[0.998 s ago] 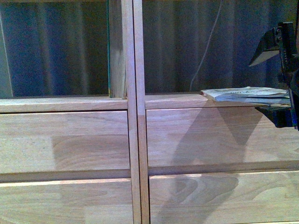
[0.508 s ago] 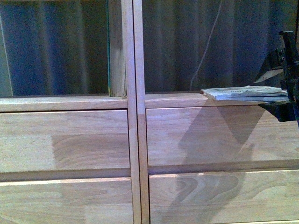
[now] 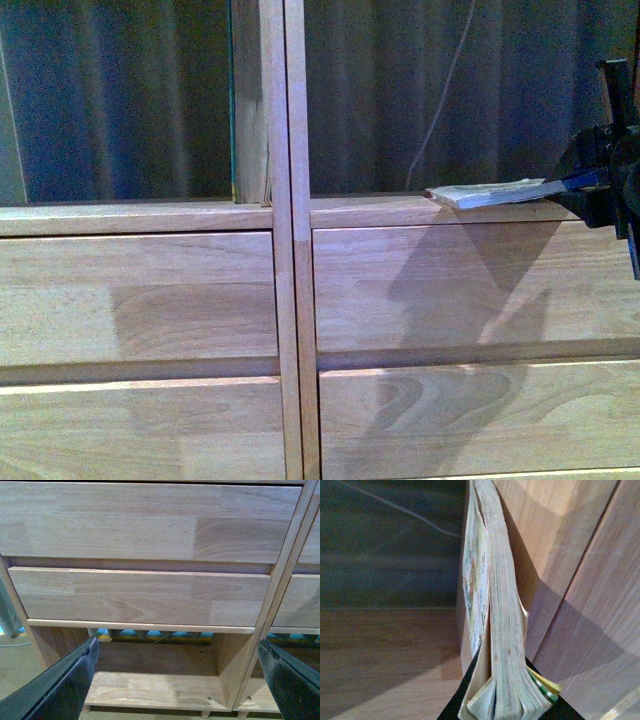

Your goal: Organize books on shelf

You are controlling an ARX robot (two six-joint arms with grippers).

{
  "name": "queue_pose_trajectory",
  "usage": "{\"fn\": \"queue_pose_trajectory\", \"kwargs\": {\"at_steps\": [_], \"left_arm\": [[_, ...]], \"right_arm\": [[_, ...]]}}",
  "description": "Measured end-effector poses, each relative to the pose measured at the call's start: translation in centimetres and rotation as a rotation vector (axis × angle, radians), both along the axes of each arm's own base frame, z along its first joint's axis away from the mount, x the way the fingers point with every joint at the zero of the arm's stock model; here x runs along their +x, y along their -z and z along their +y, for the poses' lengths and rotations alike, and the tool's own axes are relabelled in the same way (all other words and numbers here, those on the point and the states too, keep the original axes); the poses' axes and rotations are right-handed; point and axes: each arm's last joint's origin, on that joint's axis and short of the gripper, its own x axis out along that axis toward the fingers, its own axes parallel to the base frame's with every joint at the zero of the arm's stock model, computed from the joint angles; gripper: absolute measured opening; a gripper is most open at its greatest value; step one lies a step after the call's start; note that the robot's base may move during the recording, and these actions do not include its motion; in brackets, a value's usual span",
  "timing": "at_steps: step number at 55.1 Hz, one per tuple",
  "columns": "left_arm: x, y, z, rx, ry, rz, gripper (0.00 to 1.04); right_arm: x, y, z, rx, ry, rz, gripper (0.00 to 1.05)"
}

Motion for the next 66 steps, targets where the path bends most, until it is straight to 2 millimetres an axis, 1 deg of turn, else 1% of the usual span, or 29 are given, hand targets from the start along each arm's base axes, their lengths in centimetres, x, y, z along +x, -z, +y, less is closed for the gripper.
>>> {"fn": "queue_pose_trajectory", "kwargs": {"at_steps": [3, 5, 6, 8, 13, 16, 23, 28, 34, 37, 39, 42, 46, 50, 53, 61, 66], "left_arm": [[0.0, 0.0, 0.0, -0.001, 0.006, 0.000, 0.97], [0.1, -0.2, 0.0, -0.013, 0.085, -0.019, 0.97], [0.2, -0.6, 0.1, -0.024, 0.165, -0.059, 0.97], [0.3, -1.1, 0.3, -0.024, 0.244, -0.093, 0.97], [0.6, -1.7, 0.9, -0.025, 0.363, -0.124, 0.97], [1.0, -2.3, 1.5, -0.032, 0.425, -0.134, 0.97], [2.4, -5.0, 2.8, -0.040, 0.435, -0.195, 0.97], [3.7, -6.5, 3.1, -0.050, 0.455, -0.207, 0.97], [6.2, -8.4, 3.5, -0.091, 0.485, -0.193, 0.97], [7.8, -9.3, 3.7, -0.131, 0.498, -0.169, 0.97], [10.1, -10.5, 3.8, -0.194, 0.515, -0.120, 0.97], [12.5, -11.7, 3.8, -0.261, 0.537, -0.071, 0.97], [15.1, -13.0, 3.3, -0.342, 0.578, 0.001, 0.97], [17.1, -14.2, 2.7, -0.395, 0.587, 0.031, 0.97], [18.8, -15.5, 1.9, -0.462, 0.637, 0.071, 0.97], [21.3, -18.4, -0.5, -0.573, 0.739, 0.094, 0.97], [22.1, -19.7, -2.2, -0.623, 0.824, 0.118, 0.97]], "right_arm": [[-0.3, -0.2, 0.0, 0.001, -0.016, -0.019, 0.07], [-0.6, -0.4, -0.1, 0.002, -0.027, -0.033, 0.07], [-1.0, -0.6, -0.1, 0.002, -0.038, -0.049, 0.07], [-1.3, -0.9, -0.1, 0.001, -0.046, -0.067, 0.07], [-2.3, -1.9, -0.1, -0.001, -0.082, -0.114, 0.07], [-3.4, -2.9, -0.1, -0.007, -0.110, -0.164, 0.07], [-5.8, -5.8, 0.0, -0.049, -0.175, -0.291, 0.07], [-6.8, -6.9, 0.1, -0.074, -0.201, -0.341, 0.07], [-7.9, -7.9, 0.2, -0.116, -0.221, -0.394, 0.07], [-8.3, -8.1, 0.3, -0.130, -0.228, -0.417, 0.07], [-8.8, -8.4, 0.3, -0.151, -0.242, -0.447, 0.07], [-9.2, -8.6, 0.4, -0.166, -0.250, -0.478, 0.07], [-9.7, -8.8, 0.5, -0.184, -0.267, -0.520, 0.07], [-10.3, -8.9, 0.8, -0.201, -0.288, -0.559, 0.07], [-10.9, -8.9, 1.1, -0.221, -0.317, -0.603, 0.07], [-11.7, -8.8, 1.8, -0.257, -0.363, -0.691, 0.07], [-11.7, -8.5, 2.1, -0.267, -0.380, -0.710, 0.07]]}}
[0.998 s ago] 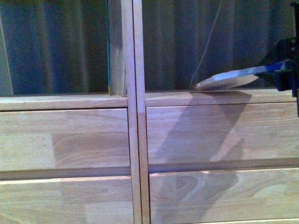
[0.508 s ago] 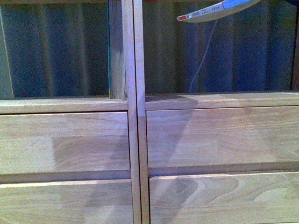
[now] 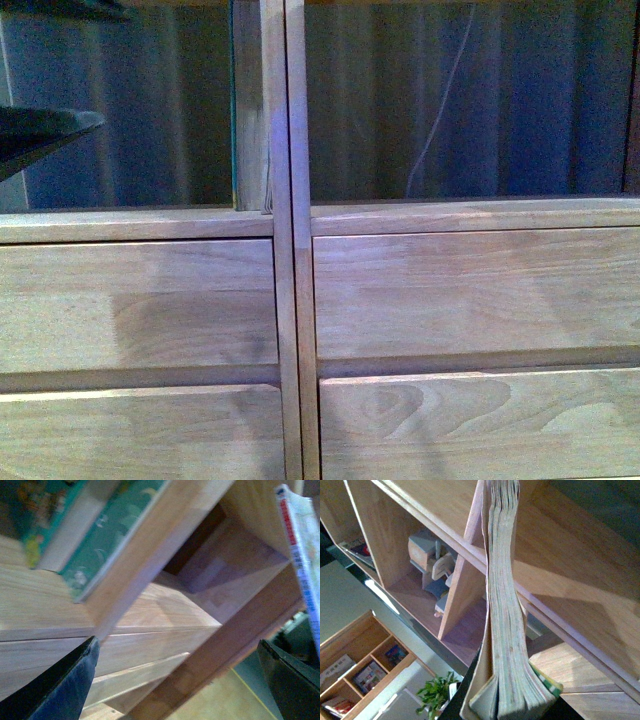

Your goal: Organize books on shelf

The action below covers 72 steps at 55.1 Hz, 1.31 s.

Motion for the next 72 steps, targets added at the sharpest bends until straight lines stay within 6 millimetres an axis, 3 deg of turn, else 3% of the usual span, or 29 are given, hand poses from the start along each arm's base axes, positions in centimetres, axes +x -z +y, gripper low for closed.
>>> {"fn": "queue_pose_trajectory", "kwargs": {"at_steps": [14, 25, 33, 44, 63, 72], "left_arm": [[-0.8, -2.1, -5.9, -0.039, 0.232, -0.118, 0.97], [-0.2, -2.5, -8.0, -0.071, 0.258, -0.148, 0.97], [1.1, -2.6, -8.5, -0.090, 0.250, -0.132, 0.97], [1.8, -3.3, -8.6, -0.107, 0.242, -0.147, 0.97], [1.8, -4.1, -8.7, -0.142, 0.248, -0.173, 0.97], [1.7, -3.9, -9.2, -0.145, 0.249, -0.175, 0.74]], "right_arm": [[2.2, 1.1, 1.2, 0.000, -0.017, 0.030, 0.07], [2.4, 0.8, 3.2, 0.002, -0.082, 0.023, 0.07], [1.3, 0.3, 4.9, -0.004, -0.150, -0.011, 0.07], [0.3, 0.7, 5.3, -0.017, -0.172, -0.019, 0.07], [-0.3, 1.8, 6.4, -0.023, -0.230, -0.013, 0.07], [-0.5, 2.1, 6.6, -0.012, -0.245, -0.019, 0.07]]}}
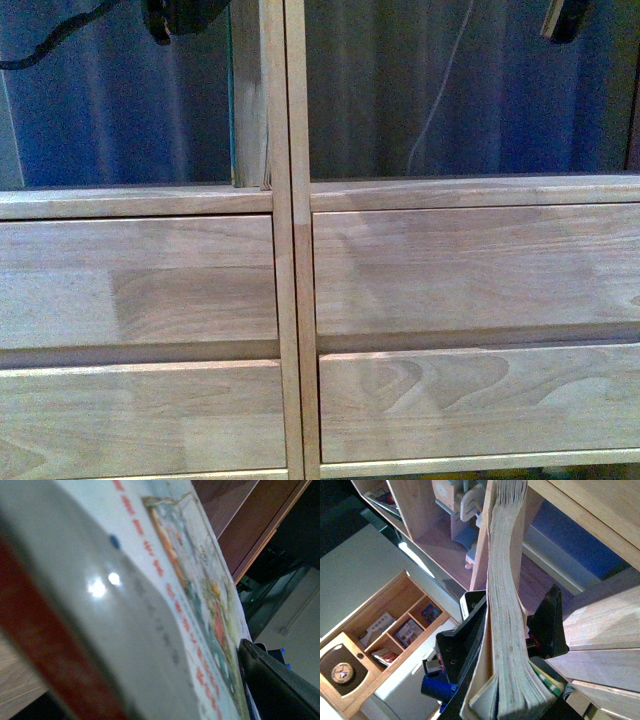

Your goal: Organize books on shelf

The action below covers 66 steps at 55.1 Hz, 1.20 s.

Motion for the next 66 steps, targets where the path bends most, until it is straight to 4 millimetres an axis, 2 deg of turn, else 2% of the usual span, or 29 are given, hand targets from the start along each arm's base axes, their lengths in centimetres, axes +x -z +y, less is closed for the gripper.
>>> {"fn": "queue_pose_trajectory", "kwargs": {"at_steps": [20, 22, 25, 40, 43, 49, 55, 66], "left_arm": [[-0.9, -0.2, 0.2, -0.035, 0.007, -0.060, 0.19], [-1.2, -0.4, 0.3, -0.047, 0.015, -0.064, 0.14], [-1.6, -0.8, 0.5, -0.059, 0.022, -0.080, 0.08], [-2.7, -0.9, 1.7, -0.069, -0.001, -0.109, 0.07], [-3.2, -1.0, 2.5, -0.068, -0.036, -0.125, 0.07], [-3.8, -1.3, 3.7, -0.060, -0.105, -0.161, 0.07], [-4.4, -1.7, 5.2, -0.015, -0.210, -0.218, 0.07], [-3.0, -0.6, 8.0, 0.155, -0.448, -0.290, 0.07]], "right_arm": [[0.5, 0.7, 0.4, 0.026, -0.030, 0.037, 0.07], [0.6, 0.8, 0.5, 0.028, -0.036, 0.038, 0.10], [0.8, 1.0, 0.8, 0.036, -0.057, 0.052, 0.21], [1.0, 1.7, 1.9, 0.032, -0.104, 0.111, 0.59], [1.1, 2.2, 1.9, 0.000, -0.094, 0.126, 0.71], [1.3, 2.8, 1.2, -0.052, -0.061, 0.136, 0.84], [1.5, 3.0, -0.5, -0.114, 0.015, 0.143, 0.98], [1.3, 1.9, -5.4, -0.272, 0.267, 0.133, 0.98]]}}
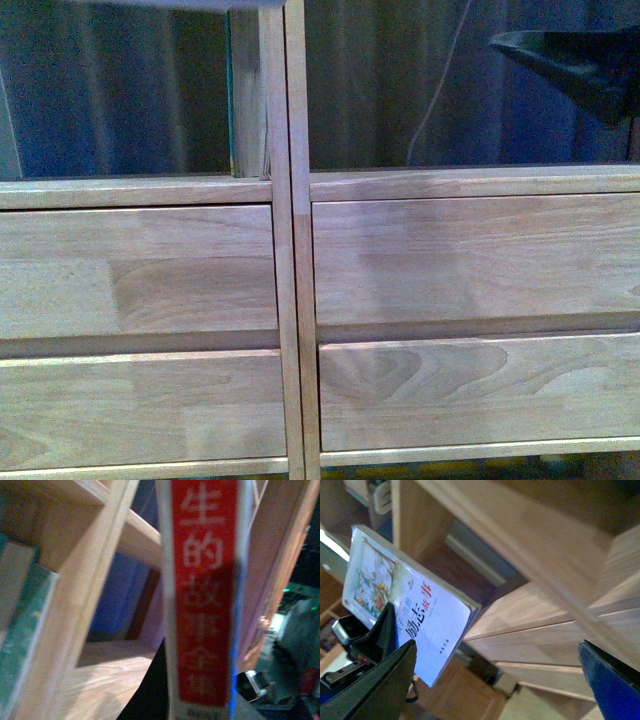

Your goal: Organize books on shelf

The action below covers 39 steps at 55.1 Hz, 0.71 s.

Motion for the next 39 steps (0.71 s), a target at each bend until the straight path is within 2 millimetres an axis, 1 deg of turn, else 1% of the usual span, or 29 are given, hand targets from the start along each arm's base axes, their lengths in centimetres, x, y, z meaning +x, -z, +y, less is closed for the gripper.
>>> {"fn": "queue_pose_trajectory", "kwargs": {"at_steps": [4, 5, 11, 14, 22, 26, 30, 31, 33, 35, 36, 39], "left_arm": [[1.1, 0.9, 0.8, 0.064, -0.112, -0.024, 0.07], [1.5, 1.2, 1.0, 0.078, -0.146, -0.024, 0.07], [3.1, 2.3, 1.8, 0.168, -0.286, -0.071, 0.07], [4.1, 2.6, 2.2, 0.216, -0.362, -0.098, 0.07], [6.3, 2.4, 2.8, 0.299, -0.472, -0.169, 0.07], [7.2, 2.1, 2.8, 0.329, -0.504, -0.196, 0.07], [8.2, 1.7, 2.8, 0.362, -0.532, -0.220, 0.07], [8.3, 1.8, 2.8, 0.364, -0.532, -0.219, 0.07], [8.8, 1.5, 2.8, 0.374, -0.544, -0.228, 0.07], [9.4, 1.4, 2.7, 0.382, -0.550, -0.231, 0.07], [9.7, 1.4, 2.7, 0.387, -0.555, -0.233, 0.07], [10.5, 1.4, 2.6, 0.394, -0.565, -0.230, 0.07]], "right_arm": [[-0.2, -0.5, -1.5, -0.081, 0.120, -0.005, 0.98], [-0.3, -0.7, -2.0, -0.125, 0.169, -0.009, 0.98], [-0.9, -1.1, -3.3, -0.271, 0.310, -0.042, 0.98], [-1.4, -1.6, -3.9, -0.375, 0.373, -0.111, 0.98], [-3.1, -2.8, -4.7, -0.538, 0.478, -0.256, 0.98], [-4.0, -3.0, -4.7, -0.596, 0.521, -0.313, 0.98], [-4.5, -3.3, -4.6, -0.631, 0.535, -0.348, 0.98], [-4.5, -3.4, -4.6, -0.633, 0.540, -0.348, 0.98], [-4.7, -3.4, -4.5, -0.665, 0.590, -0.307, 0.94], [-5.0, -3.0, -4.4, -0.699, 0.643, -0.224, 0.89], [-5.1, -2.4, -4.4, -0.723, 0.669, -0.169, 0.86], [-5.6, -0.9, -4.2, -0.761, 0.710, -0.088, 0.79]]}}
